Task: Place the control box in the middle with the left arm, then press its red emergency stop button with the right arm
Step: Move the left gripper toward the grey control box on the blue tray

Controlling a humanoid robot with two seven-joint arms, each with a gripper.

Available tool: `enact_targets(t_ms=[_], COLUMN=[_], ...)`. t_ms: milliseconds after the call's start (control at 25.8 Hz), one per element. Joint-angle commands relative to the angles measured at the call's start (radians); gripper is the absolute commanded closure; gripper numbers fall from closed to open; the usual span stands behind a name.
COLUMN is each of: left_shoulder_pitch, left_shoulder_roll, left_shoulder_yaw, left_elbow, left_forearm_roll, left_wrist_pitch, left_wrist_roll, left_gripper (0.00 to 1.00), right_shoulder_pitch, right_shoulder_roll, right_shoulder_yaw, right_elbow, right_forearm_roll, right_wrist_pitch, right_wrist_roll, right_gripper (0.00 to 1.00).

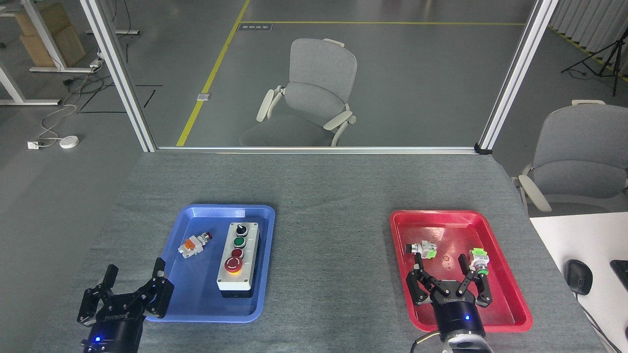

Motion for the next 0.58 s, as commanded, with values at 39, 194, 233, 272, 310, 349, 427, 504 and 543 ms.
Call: enact_targets(t_ms=[39,194,233,272,310,349,427,504,543], left_shoulder_pitch=[0.015,0.035,0.035,0.035,0.034,0.034,0.034,0.034,0.034], left_shoulder_roll=[-0.024,-0.052,-0.066,-0.08,-0.086,-0.087,-0.086,-0.087,-0.089], left_shoulder_yaw=[-0.004,-0.071,-0.088,-0.11,-0.137,-0.173,-0.235,-0.284,-0.304], left_elbow=[0.012,0.003,0.003,0.004,0.008,0.009,0.008,0.004,0.004], left_forearm_roll=[-0.001,-0.014,-0.018,-0.026,-0.04,-0.058,-0.096,-0.136,-0.149], left_wrist_pitch=[-0.006,0.022,0.044,0.079,0.123,0.169,0.26,0.335,0.361], left_wrist_roll=[0.006,0.006,0.004,0.004,0.003,0.004,0.004,0.004,0.003], left_gripper=[0.01,0.01,0.01,0.01,0.01,0.01,0.01,0.01,0.01], right_shoulder_pitch=[-0.001,-0.001,-0.001,-0.001,-0.001,-0.001,-0.003,-0.017,-0.021], right_shoulder_roll=[0.0,0.0,-0.001,-0.003,-0.003,-0.001,-0.001,-0.001,0.0], right_shoulder_yaw=[0.0,0.0,0.0,0.0,0.0,0.0,0.0,0.0,0.0], right_elbow=[0.004,0.004,0.002,0.002,0.002,0.001,-0.005,-0.004,-0.004], right_forearm_roll=[0.0,0.002,0.002,0.002,0.002,0.003,0.006,0.006,0.008], right_wrist_pitch=[0.0,0.005,0.01,0.013,0.016,0.022,0.023,0.023,0.022], right_wrist_roll=[-0.001,0.001,0.001,0.001,0.002,0.006,0.006,0.006,0.006], right_gripper=[0.04,0.04,0.04,0.04,0.04,0.04,0.04,0.04,0.04])
